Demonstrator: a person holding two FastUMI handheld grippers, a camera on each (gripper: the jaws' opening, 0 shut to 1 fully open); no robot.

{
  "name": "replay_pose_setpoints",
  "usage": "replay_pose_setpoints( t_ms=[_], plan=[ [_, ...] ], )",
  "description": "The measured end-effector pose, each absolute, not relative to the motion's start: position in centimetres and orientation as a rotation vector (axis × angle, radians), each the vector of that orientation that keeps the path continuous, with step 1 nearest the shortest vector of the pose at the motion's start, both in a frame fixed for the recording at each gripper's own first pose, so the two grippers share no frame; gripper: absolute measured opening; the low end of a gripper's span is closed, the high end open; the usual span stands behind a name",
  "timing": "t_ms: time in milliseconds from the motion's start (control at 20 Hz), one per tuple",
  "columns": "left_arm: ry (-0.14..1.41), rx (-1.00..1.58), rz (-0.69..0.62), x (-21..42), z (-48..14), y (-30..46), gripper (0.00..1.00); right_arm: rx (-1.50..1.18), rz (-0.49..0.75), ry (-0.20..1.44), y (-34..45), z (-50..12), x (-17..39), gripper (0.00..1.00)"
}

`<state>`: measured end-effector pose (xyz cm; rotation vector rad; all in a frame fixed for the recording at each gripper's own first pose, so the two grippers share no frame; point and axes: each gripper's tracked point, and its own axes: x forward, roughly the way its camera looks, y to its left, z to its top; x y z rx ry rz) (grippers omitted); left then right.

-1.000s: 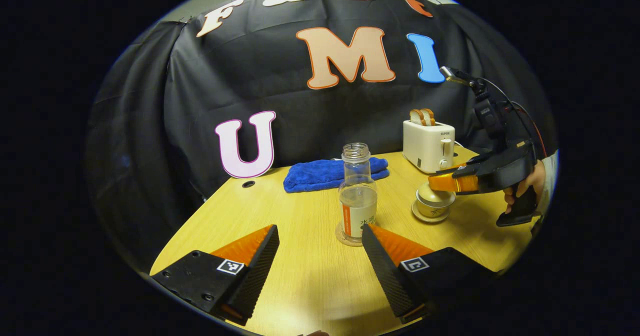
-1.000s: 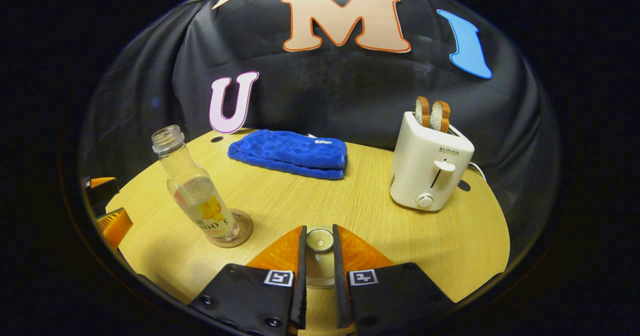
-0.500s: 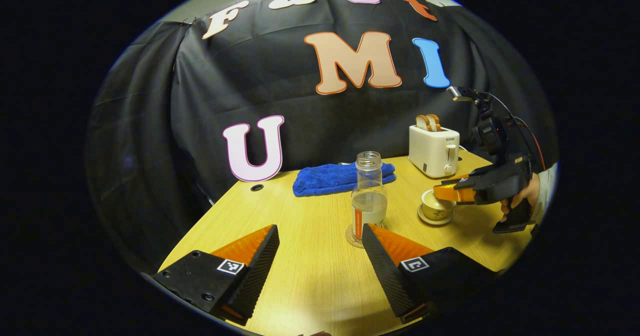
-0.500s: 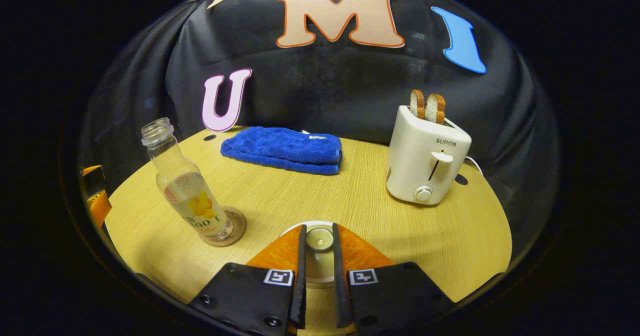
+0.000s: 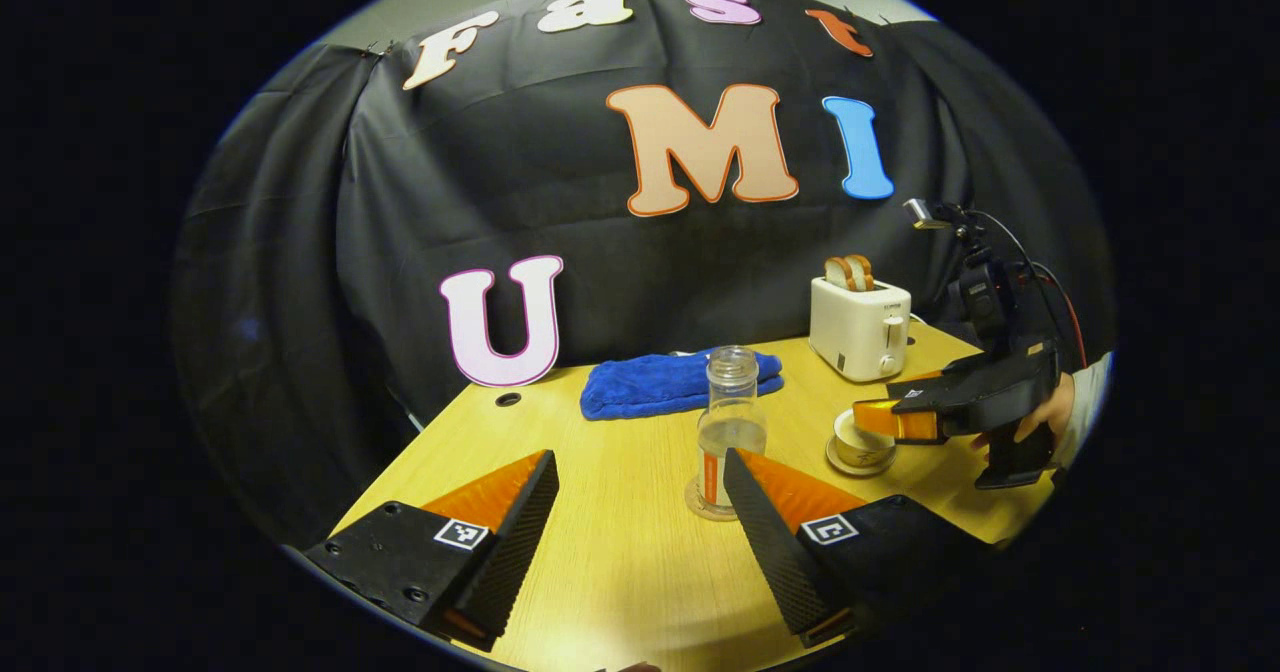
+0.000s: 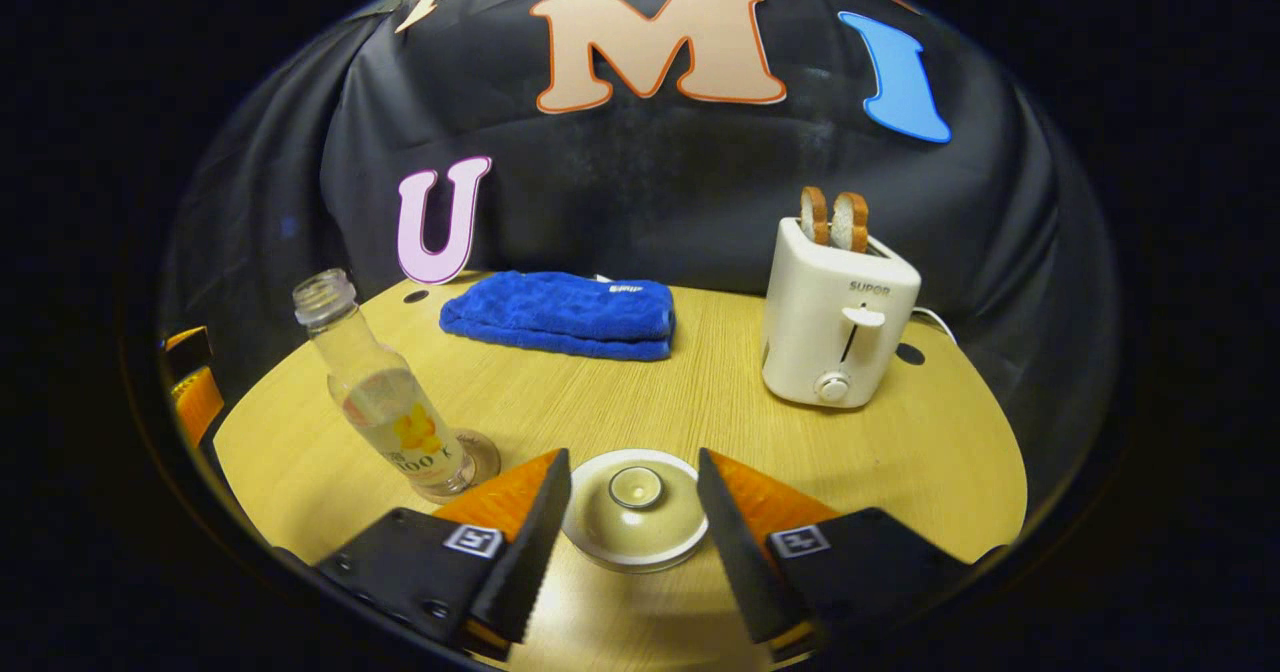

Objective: Open the teacup lid with one hand, grasp the water bottle and pour water into the teacup with the other hand; after pouring, place the water bottle on the coaster and then close the teacup lid.

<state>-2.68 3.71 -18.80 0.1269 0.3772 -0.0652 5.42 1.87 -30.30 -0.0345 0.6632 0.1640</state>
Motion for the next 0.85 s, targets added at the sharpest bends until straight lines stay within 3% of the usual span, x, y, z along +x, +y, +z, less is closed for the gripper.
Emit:
replay_pose_setpoints(
  t_ms=[50,250,300,500,850],
  plan=[
    [0.372,0.127,-0.068,-2.3,-18.5,3.6,0.97,-0.032,0.155,0.645,1.6,-29.3,5.3,0.88],
    [0.341,0.109,-0.096,-0.6,-16.9,2.3,1.0,-0.008,0.124,0.564,0.6,-25.0,4.5,0.96],
    [0.332,0.101,-0.106,-0.1,-16.5,1.8,0.97,-0.001,0.116,0.534,0.4,-23.5,4.3,1.0],
    [0.289,0.066,-0.133,1.4,-14.6,0.1,0.96,-0.002,0.11,0.421,-0.1,-18.2,3.2,0.94],
    [0.238,0.03,-0.146,1.9,-12.3,-1.6,0.96,-0.025,0.077,0.301,-1.9,-12.7,0.5,0.98]
  ],
)
